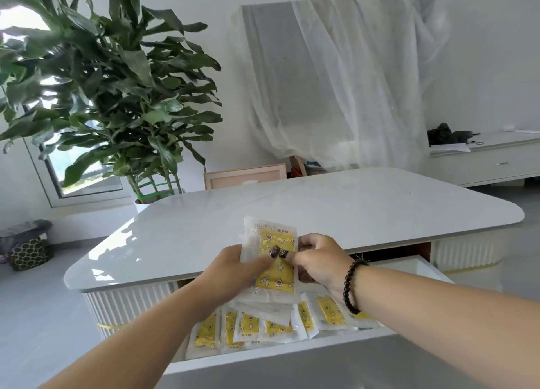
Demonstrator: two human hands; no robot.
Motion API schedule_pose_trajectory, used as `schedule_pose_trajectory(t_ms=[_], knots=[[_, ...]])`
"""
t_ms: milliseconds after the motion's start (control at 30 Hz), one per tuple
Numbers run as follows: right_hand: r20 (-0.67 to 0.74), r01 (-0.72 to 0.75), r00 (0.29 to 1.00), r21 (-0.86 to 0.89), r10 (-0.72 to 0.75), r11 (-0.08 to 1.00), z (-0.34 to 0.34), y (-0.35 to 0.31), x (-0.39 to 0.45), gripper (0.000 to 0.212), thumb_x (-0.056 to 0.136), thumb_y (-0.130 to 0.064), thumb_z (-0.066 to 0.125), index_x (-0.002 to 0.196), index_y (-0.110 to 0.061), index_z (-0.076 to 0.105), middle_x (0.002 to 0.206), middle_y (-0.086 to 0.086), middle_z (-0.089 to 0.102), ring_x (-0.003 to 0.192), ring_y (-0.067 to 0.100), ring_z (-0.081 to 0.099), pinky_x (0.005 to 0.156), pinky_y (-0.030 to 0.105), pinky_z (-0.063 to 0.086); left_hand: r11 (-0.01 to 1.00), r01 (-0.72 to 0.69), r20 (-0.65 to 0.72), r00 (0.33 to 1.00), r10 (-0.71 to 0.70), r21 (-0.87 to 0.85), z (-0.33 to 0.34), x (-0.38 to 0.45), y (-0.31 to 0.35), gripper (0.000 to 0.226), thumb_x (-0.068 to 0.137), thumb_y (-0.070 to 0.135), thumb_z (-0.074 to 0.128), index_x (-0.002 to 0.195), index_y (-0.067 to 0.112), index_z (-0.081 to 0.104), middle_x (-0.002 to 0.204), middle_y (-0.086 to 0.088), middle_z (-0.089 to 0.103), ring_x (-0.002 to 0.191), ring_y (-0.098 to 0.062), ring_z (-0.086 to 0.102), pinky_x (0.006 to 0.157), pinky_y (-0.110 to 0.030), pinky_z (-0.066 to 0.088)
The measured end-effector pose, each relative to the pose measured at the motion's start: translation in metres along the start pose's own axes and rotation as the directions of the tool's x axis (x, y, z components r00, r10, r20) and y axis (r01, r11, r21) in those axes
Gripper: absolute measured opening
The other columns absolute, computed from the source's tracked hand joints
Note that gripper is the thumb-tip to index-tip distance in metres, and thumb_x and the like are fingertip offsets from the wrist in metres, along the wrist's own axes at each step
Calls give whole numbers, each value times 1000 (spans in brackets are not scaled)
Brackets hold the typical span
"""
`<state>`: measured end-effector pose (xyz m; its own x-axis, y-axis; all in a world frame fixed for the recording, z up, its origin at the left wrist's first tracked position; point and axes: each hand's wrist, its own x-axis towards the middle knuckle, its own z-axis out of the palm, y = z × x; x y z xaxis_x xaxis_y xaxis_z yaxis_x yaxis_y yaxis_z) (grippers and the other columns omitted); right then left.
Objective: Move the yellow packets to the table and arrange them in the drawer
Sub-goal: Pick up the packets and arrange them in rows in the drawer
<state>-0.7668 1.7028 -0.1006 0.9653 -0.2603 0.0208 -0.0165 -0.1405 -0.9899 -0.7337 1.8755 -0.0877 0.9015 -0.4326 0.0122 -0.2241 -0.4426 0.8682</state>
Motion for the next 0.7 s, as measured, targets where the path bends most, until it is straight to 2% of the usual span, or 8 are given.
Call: schedule_pose_trajectory(t_ms=[67, 133, 200, 267, 333, 467, 567, 700], knots=[[24, -3, 1000, -47, 4, 999, -4, -1, -6, 24, 79, -9, 73, 100, -7, 62, 95, 13, 66, 80, 23, 65, 70, 34, 55, 997, -51, 38, 998, 48, 64, 2, -2, 1, 29, 82, 41, 71, 92, 14, 71, 91, -11, 74, 77, -22, 68, 77, -35, 55], [93, 0, 996, -102, 9, 995, -9, -3, -12, 30, 80, -8, 72, 106, -8, 57, 94, 9, 64, 72, 18, 65, 61, 27, 54, 981, -117, 24, 993, 115, 154, 2, -4, 3, 10, 84, 28, 71, 89, 20, 70, 86, -3, 75, 77, -17, 70, 75, -32, 56], [98, 80, 993, -231, -58, 970, -15, -7, -15, 38, 78, -10, 72, 111, -15, 52, 95, 2, 61, 71, 13, 63, 62, 24, 53, 951, -161, 37, 987, 157, 264, 1, -5, 3, 8, 83, 25, 71, 89, 22, 68, 86, 1, 74, 81, -17, 70, 77, -35, 59], [90, 231, 973, -373, -213, 899, -20, -9, -17, 44, 78, -15, 72, 115, -23, 52, 97, -4, 57, 77, 13, 60, 73, 27, 54, 904, -191, 88, 981, 170, 382, 1, -9, 5, 8, 84, 26, 69, 88, 23, 63, 86, 4, 68, 77, -13, 64, 71, -29, 56], [171, 369, 929, -466, -327, 804, -24, -11, -19, 36, 80, -14, 70, 112, -26, 57, 98, -5, 59, 83, 12, 59, 80, 24, 53, 844, -224, 145, 974, 174, 488, 4, -13, 8, 10, 85, 26, 67, 86, 23, 58, 85, 7, 59, 72, -11, 56, 66, -25, 49], [323, 453, 891, -562, -320, 692, -27, -9, -23, 7, 83, -13, 67, 86, -19, 66, 79, -11, 63, 67, -1, 55, 64, 13, 46, 808, -263, 225, 960, 166, 528, 8, -17, 9, 8, 83, 26, 66, 87, 23, 60, 90, 3, 58, 79, -17, 59, 69, -32, 51], [365, 454, 886, -567, -285, 687, -26, -5, -22, 6, 83, -13, 67, 85, -8, 66, 77, -2, 65, 63, 3, 52, 64, 25, 48, 809, -259, 250, 958, 143, 528, 6, -18, 8, 10, 84, 26, 65, 92, 22, 60, 91, 3, 59, 82, -17, 61, 73, -33, 52], [403, 420, 887, -505, -224, 754, -28, -1, -20, 13, 82, -10, 69, 95, -6, 68, 94, 9, 70, 79, 18, 64, 79, 36, 55, 816, -256, 276, 953, 124, 518, 5, -20, 6, 12, 84, 29, 66, 95, 25, 62, 95, 5, 61, 86, -14, 63, 77, -30, 56]])
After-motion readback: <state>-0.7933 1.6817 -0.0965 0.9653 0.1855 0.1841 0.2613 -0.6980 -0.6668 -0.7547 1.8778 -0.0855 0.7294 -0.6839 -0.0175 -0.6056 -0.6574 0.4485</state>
